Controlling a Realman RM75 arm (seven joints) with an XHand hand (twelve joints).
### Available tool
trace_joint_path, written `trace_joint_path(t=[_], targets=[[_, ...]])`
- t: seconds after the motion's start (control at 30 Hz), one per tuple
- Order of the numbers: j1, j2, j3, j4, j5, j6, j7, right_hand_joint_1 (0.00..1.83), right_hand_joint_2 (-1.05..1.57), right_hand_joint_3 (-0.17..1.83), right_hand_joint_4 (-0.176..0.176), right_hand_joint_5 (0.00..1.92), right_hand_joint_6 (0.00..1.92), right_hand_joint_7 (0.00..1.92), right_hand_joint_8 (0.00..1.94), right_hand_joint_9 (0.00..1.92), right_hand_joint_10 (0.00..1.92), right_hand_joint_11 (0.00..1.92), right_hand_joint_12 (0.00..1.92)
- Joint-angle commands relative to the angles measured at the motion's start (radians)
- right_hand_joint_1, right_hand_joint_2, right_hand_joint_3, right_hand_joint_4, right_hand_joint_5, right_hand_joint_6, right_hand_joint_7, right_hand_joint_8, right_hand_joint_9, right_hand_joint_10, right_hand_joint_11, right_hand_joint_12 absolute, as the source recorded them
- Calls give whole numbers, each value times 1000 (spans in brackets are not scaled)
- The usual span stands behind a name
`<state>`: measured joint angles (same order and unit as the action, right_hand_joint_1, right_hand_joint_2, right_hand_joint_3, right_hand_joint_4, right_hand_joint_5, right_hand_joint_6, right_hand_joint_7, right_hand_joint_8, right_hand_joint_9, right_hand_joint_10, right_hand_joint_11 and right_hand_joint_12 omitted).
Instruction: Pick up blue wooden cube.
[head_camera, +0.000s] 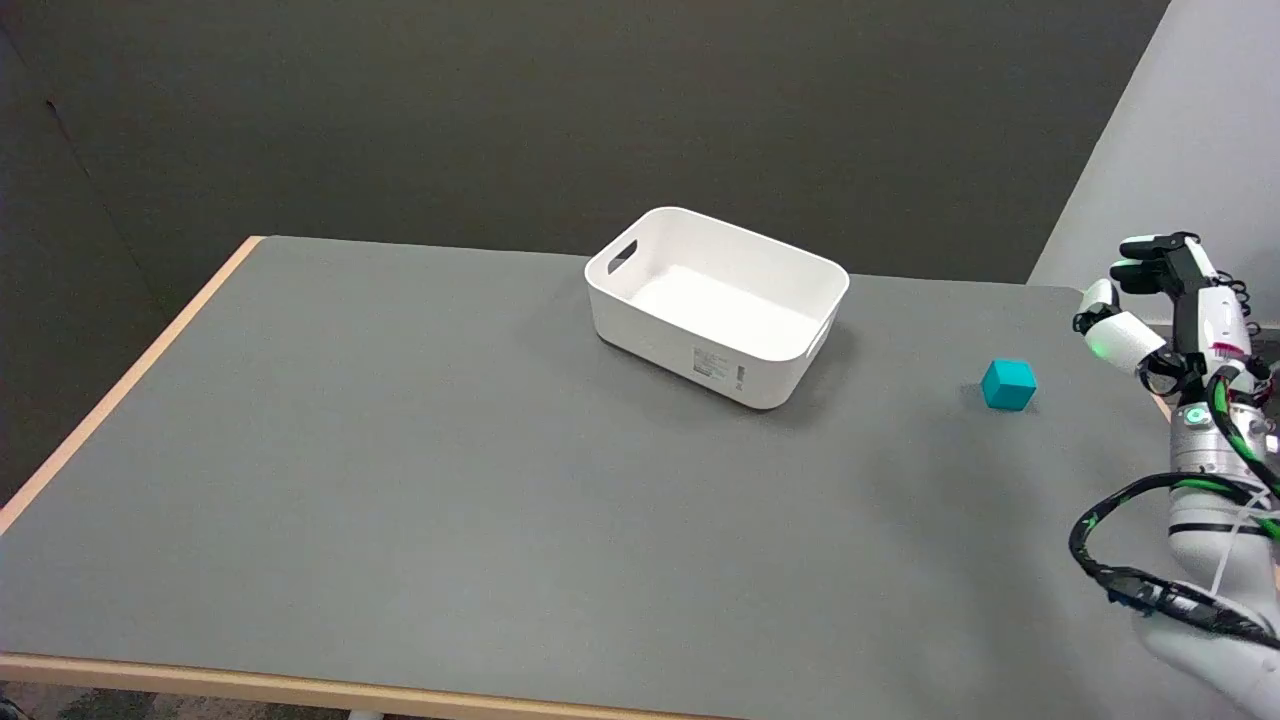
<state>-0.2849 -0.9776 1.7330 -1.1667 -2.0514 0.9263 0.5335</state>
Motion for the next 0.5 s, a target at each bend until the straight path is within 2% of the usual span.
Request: trace_joint_path(t=[0.03, 0.2, 0.33, 0.4, 0.5], targets=[[48, 118, 29, 160, -97, -68, 80, 709, 849, 878, 16, 261, 1055, 502, 836, 415, 1012, 38, 1218], [20, 99, 40, 119, -97, -77, 80, 708, 849, 878, 15, 258, 1050, 498, 835, 414, 1011, 36, 1218], [-53, 66, 40, 13, -102, -148, 79, 681, 839, 876, 16, 259, 995, 481, 783, 408, 1000, 41, 1202], [-95, 34, 47, -53, -97, -173, 72, 622, 785, 936, 15, 273, 858, 446, 713, 399, 972, 42, 1189], [-145, -51, 60, -156, -95, -210, 63, 586, 747, 862, -2, 266, 577, 380, 637, 326, 966, 25, 1201]])
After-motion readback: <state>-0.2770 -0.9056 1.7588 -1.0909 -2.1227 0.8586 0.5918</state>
